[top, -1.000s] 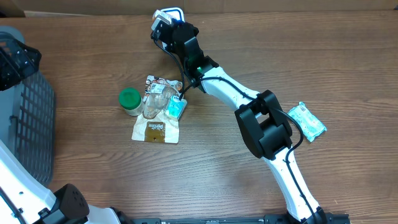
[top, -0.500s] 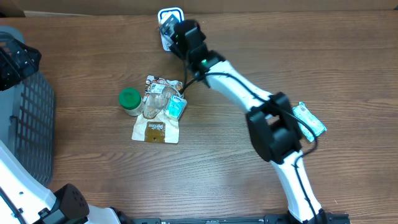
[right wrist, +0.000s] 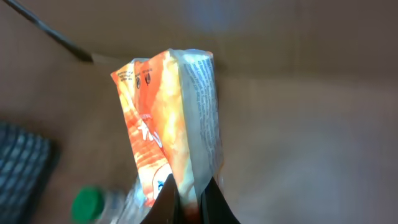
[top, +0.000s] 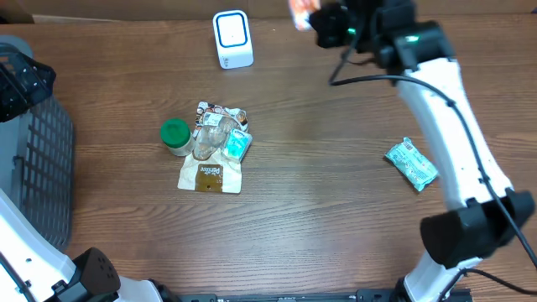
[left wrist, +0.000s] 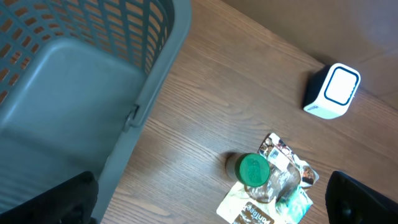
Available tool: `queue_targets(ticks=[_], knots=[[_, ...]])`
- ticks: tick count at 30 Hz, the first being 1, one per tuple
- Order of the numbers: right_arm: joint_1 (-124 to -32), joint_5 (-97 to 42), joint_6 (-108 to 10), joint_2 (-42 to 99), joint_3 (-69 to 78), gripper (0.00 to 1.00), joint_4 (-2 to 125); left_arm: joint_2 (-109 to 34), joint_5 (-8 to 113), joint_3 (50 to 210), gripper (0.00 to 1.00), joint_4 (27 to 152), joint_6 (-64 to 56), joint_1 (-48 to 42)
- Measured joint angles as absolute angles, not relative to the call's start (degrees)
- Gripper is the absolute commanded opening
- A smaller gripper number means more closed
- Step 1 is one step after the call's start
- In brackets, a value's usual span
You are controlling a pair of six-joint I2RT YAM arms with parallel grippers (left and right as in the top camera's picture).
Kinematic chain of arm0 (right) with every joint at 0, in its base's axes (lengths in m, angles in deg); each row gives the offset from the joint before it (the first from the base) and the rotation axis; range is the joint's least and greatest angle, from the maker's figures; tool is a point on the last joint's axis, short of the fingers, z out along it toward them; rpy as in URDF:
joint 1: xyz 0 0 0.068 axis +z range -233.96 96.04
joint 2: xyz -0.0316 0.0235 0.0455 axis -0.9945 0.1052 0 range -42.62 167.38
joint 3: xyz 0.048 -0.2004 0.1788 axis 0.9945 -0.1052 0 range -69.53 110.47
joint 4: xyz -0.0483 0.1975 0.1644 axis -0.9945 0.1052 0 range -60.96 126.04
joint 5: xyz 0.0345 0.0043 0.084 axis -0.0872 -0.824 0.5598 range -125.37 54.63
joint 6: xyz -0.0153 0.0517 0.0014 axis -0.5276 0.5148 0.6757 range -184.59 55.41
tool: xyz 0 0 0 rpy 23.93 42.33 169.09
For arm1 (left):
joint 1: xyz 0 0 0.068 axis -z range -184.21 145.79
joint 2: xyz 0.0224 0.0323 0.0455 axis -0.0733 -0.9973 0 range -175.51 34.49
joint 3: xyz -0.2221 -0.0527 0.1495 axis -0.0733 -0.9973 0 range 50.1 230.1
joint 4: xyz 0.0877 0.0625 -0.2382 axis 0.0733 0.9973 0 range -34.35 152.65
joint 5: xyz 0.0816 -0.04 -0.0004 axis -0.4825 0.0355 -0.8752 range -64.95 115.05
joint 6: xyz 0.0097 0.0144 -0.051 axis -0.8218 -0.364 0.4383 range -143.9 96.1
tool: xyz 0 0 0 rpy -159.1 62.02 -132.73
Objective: Scan the item barcode
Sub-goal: 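Carry the orange box right and release it beside the wipes pack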
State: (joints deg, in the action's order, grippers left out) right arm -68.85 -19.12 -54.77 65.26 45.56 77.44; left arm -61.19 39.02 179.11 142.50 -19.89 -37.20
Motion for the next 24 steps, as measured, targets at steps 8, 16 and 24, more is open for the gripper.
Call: queue_targets(ticks=[8, 16, 24], knots=[[-78.6, -15.0, -50.4, 64.7, 43.6, 0.04, 97.2, -61.2, 39.0, 179.1, 0.99, 142.5, -19.9, -37.2], [-85.0, -14.6, -49.0, 64.7, 36.0, 0.04, 98.6, -61.2, 39.0, 179.1, 1.0, 142.5, -19.9, -37.2], [-86.1, -14.9, -48.2, 64.7, 24.7, 0.04, 95.0, -61.2, 39.0, 179.1, 1.0, 142.5, -19.9, -37.2]])
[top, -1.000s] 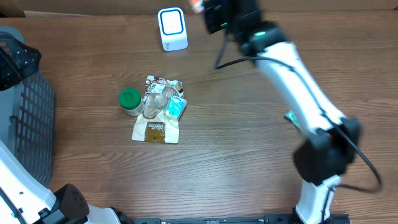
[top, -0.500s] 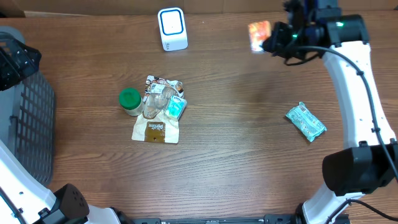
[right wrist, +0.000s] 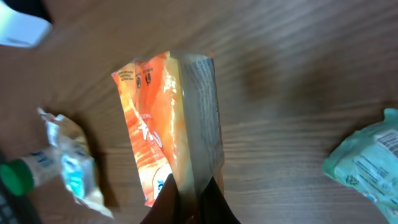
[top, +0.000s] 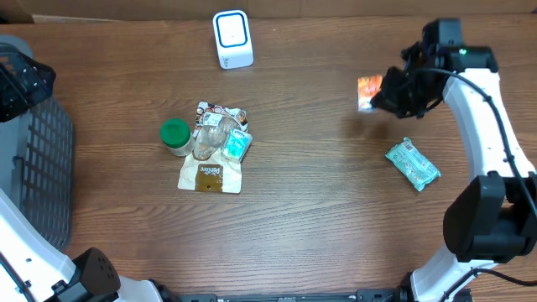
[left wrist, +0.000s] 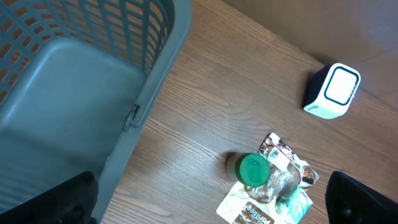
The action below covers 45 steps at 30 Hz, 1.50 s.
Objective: Scan the item barcode
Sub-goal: 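Carry the orange box right and release it beside the wipes pack, then move the right gripper to the pile and grasp the Kleenex tissue pack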
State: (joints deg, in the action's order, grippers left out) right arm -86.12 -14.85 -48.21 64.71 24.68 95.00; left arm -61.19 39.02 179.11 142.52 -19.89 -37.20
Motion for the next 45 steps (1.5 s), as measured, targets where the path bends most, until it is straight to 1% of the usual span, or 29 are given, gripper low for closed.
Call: queue_targets(ticks=[6, 11, 18, 19, 20, 21, 24, 26, 30, 35, 40, 45], knots=[[-86.1, -16.1, -47.4, 64.8, 16.9, 0.04, 89.9, -61.2, 39.0, 179.1, 1.0, 142.5, -19.9, -37.2], [-86.1, -19.0, -46.9, 64.8, 15.2, 0.04, 90.4, -61.2, 39.0, 179.1, 1.0, 142.5, -19.9, -37.2], [-86.2, -26.6, -44.7, 64.8, 15.2, 0.05, 92.2, -61.2, 39.0, 179.1, 1.0, 142.5, -19.9, -37.2], [-86.2, -27.5, -44.4, 64.8, 15.2, 0.08, 92.3, -61.2, 39.0, 179.1, 0.99, 142.5, -19.9, -37.2], [-86.2, -28.2, -44.2, 64.8, 15.2, 0.15, 92.4, -61.2, 39.0, 179.1, 0.99, 142.5, -19.9, -37.2], [-86.2, -28.5, -43.9, 64.8, 15.2, 0.23, 92.6, -61.2, 39.0, 179.1, 1.0, 142.5, -19.9, -37.2], [-86.2, -29.6, -43.9, 64.8, 15.2, 0.41, 93.7, -61.2, 39.0, 179.1, 1.0, 142.5, -19.9, -37.2], [-86.2, -30.2, -43.9, 64.8, 15.2, 0.49, 94.2, -61.2, 39.0, 179.1, 1.0, 142.5, -19.9, -37.2], [-86.2, -30.0, -43.6, 64.8, 15.2, 0.5, 95.0, -61.2, 39.0, 179.1, 1.0, 142.5, -19.9, -37.2], [-85.9, -23.0, -45.5, 64.8, 17.3, 0.53, 97.4, -61.2, 39.0, 179.1, 1.0, 142.5, -19.9, -37.2], [-81.4, -13.7, -45.6, 64.8, 18.5, 0.53, 91.0, -61.2, 39.0, 179.1, 1.0, 142.5, -19.9, -37.2], [-71.3, -9.3, -38.9, 64.8, 17.5, 0.55, 79.4, -61.2, 39.0, 179.1, 0.99, 142.5, -19.9, -37.2]])
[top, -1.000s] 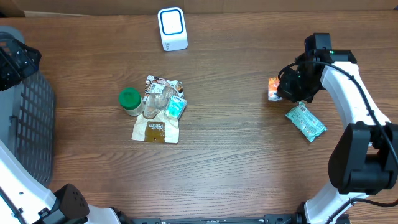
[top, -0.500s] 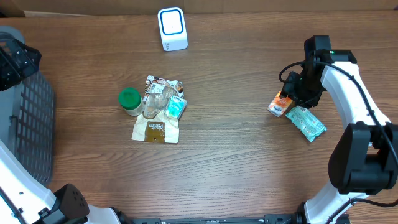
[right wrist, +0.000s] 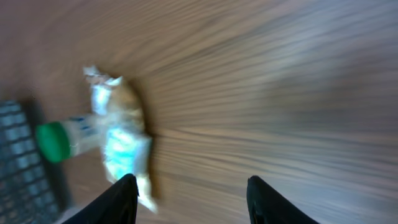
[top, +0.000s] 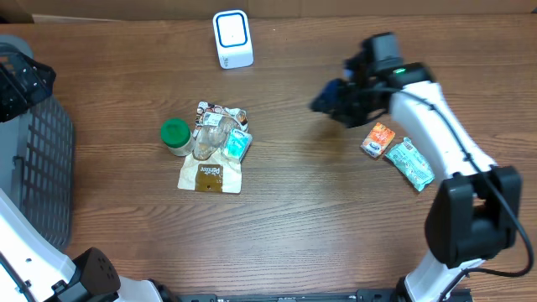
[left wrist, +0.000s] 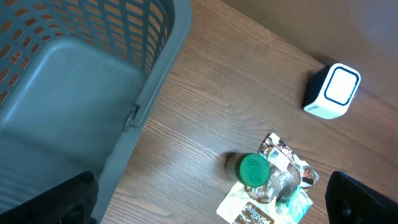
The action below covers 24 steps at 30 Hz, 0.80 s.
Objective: Scan the item barcode
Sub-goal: 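Move the right gripper to the pile and grasp the Kleenex tissue pack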
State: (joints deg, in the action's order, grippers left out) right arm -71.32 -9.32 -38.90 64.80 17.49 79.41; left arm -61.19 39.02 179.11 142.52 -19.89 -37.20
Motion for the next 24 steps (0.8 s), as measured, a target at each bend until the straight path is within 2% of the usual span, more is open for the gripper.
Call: queue_targets(ticks=[4, 6, 11, 20, 24], knots=[[-63.5, -8.1, -32.1, 64.8, 13.2, 0.65, 70.4, -61.2, 39.0, 179.1, 1.0, 142.5, -19.9, -37.2], [-60.0, -7.9, -28.9, 64.8, 11.0, 0.66, 66.7, -61.2, 39.0, 179.1, 0.99, 142.5, -19.9, -37.2], [-54.2, -9.9, -22.2, 64.8, 7.3, 0.63, 61.6, -61.2, 39.0, 179.1, 1.0, 142.5, -19.9, -37.2], [-50.0, -12.3, -16.6, 67.9, 6.1, 0.63, 52.8, -61.2, 39.0, 179.1, 1.0, 142.5, -19.9, -37.2], [-48.5, -12.6, -15.8, 71.6, 6.1, 0.56, 51.0, -61.2, 39.0, 179.1, 0.99, 142.5, -19.9, -37.2]])
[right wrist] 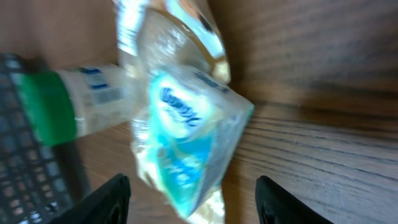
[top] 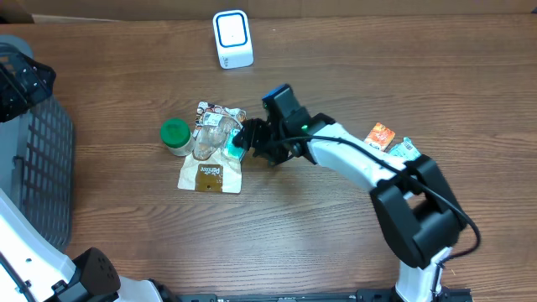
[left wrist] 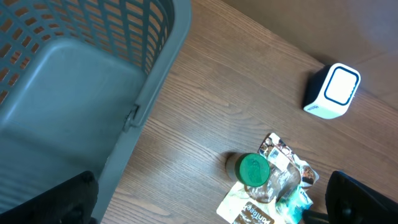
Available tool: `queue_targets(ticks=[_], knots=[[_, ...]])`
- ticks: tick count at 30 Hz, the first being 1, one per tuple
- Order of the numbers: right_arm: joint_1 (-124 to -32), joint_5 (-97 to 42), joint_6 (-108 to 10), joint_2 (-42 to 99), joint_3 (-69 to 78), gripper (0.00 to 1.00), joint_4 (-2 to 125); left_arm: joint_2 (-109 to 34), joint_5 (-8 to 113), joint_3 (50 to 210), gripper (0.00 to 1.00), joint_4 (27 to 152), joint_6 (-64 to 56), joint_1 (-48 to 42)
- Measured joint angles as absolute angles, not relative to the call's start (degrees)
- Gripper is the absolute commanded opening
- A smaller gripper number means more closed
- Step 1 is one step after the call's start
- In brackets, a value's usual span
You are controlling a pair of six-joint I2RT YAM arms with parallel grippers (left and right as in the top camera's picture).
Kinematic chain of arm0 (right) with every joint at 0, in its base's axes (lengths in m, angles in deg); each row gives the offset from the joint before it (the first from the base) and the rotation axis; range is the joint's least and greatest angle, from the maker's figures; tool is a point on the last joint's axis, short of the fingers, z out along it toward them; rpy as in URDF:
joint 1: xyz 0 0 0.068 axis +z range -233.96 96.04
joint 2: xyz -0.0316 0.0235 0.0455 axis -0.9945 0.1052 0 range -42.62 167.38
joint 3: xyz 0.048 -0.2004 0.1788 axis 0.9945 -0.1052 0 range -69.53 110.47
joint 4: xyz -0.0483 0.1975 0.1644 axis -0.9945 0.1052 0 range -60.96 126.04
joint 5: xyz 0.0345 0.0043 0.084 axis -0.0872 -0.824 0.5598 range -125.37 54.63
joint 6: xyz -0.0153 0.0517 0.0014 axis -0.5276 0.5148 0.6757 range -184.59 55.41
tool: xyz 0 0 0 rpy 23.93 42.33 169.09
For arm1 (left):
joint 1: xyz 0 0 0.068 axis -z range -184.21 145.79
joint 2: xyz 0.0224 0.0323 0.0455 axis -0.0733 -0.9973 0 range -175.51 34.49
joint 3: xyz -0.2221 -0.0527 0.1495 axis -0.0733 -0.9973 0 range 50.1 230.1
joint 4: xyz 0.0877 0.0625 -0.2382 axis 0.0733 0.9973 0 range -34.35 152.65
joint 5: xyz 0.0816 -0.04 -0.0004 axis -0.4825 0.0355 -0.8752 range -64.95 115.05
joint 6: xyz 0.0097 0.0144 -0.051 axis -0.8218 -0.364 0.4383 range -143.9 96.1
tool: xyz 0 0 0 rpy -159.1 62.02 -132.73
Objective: Scan the item barcode
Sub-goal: 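Move the right gripper to the pile and grasp the Kleenex tissue pack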
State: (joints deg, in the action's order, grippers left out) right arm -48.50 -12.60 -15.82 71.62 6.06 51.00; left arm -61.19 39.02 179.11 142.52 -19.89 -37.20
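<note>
The white scanner [top: 232,38] with its blue-ringed face stands at the table's back edge and also shows as the scanner [left wrist: 333,90]. A heap left of centre holds a green-capped bottle [top: 174,134], a brown-and-white pouch [top: 210,174] and a small teal packet [top: 237,147]. My right gripper [top: 249,143] is at the heap's right side. It is open, and the teal packet [right wrist: 186,137] lies just ahead between its spread fingers [right wrist: 106,199]. An orange packet [top: 382,136] lies at the right. My left gripper [left wrist: 205,205] is open and holds nothing.
A grey mesh basket [top: 38,159] sits at the left edge, seen close as the basket [left wrist: 74,93] under my left wrist. A green packet [top: 405,148] lies against the orange one at the right.
My right gripper was open over the middle of the table, right of the heap. It is now down at the heap, open at the teal packet. The left arm has not moved.
My right gripper was shut on the orange packet up near the scanner. Then it held the packet over the right side of the table. Later the packet lay beside the green one and the gripper was open. Now the gripper is at the heap.
</note>
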Motion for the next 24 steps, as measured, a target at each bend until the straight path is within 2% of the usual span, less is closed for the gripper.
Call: queue_targets(ticks=[4, 12, 22, 24], knots=[[-47.8, -12.8, -15.1, 73.8, 5.8, 0.46, 49.9, -61.2, 39.0, 179.1, 1.0, 142.5, -19.9, -37.2], [-47.4, -13.3, -15.3, 74.6, 5.8, 0.41, 45.1, -61.2, 39.0, 179.1, 1.0, 142.5, -19.9, -37.2], [-46.4, -14.5, -16.6, 76.8, 5.8, 0.05, 45.6, -61.2, 39.0, 179.1, 1.0, 142.5, -19.9, -37.2], [-46.7, -13.7, -17.8, 76.8, 5.8, 0.04, 45.7, -61.2, 39.0, 179.1, 0.99, 142.5, -19.9, -37.2]])
